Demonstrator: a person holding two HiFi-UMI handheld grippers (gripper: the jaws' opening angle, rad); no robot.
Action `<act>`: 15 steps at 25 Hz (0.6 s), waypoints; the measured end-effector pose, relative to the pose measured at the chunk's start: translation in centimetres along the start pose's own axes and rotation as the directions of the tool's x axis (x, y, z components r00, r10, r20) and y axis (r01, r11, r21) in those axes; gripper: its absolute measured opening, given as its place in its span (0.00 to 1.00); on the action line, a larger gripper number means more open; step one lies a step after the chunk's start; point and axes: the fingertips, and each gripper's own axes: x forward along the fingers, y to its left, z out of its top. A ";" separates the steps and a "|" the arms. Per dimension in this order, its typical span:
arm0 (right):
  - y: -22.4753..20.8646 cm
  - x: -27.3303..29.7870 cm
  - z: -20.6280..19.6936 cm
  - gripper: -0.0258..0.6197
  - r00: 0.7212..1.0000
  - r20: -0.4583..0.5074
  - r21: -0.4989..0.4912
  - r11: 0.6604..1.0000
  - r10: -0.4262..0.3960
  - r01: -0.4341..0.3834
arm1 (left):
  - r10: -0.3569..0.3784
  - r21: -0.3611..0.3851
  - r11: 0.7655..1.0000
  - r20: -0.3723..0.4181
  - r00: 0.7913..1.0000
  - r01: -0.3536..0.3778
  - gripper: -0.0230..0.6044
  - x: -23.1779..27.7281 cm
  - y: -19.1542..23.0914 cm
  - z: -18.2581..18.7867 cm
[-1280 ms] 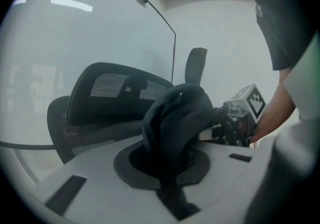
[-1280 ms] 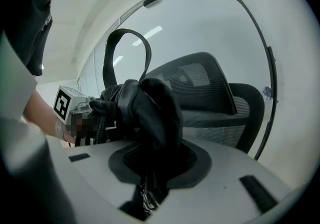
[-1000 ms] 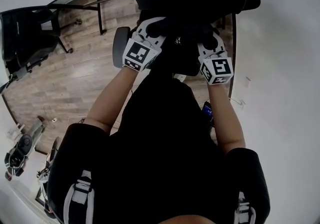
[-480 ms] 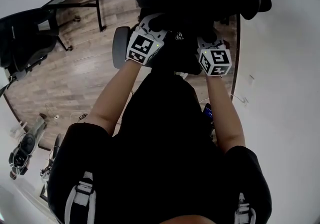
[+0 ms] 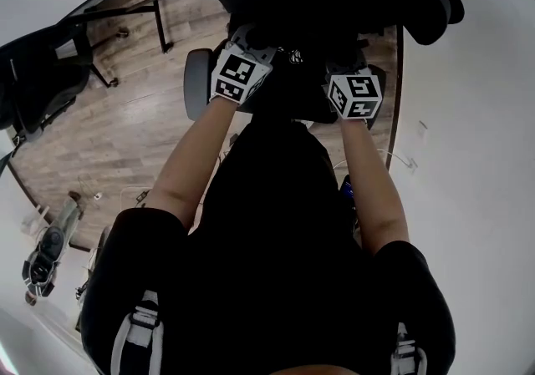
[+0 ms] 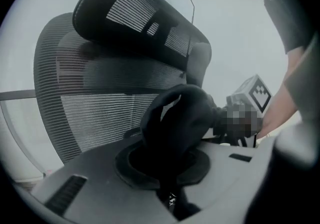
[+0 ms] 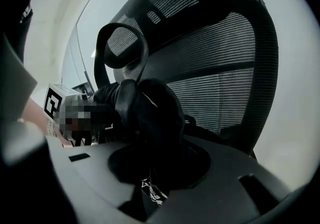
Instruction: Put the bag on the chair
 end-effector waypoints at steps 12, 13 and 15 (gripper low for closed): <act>-2.4 4.3 0.2 0.19 0.999 -0.043 0.064 0.998 0.001 0.002 | 0.003 -0.021 1.000 -0.021 1.000 -0.003 0.09 3.6 3.6 -0.7; -2.6 4.6 0.1 0.20 0.999 -0.048 0.071 0.997 0.002 0.002 | 0.006 -0.020 1.000 -0.025 1.000 -0.007 0.10 3.9 3.9 -0.9; -3.0 5.2 -0.1 0.21 0.998 -0.059 0.076 0.997 -0.004 0.009 | 0.012 -0.016 1.000 -0.031 0.999 -0.013 0.10 4.3 4.3 -1.2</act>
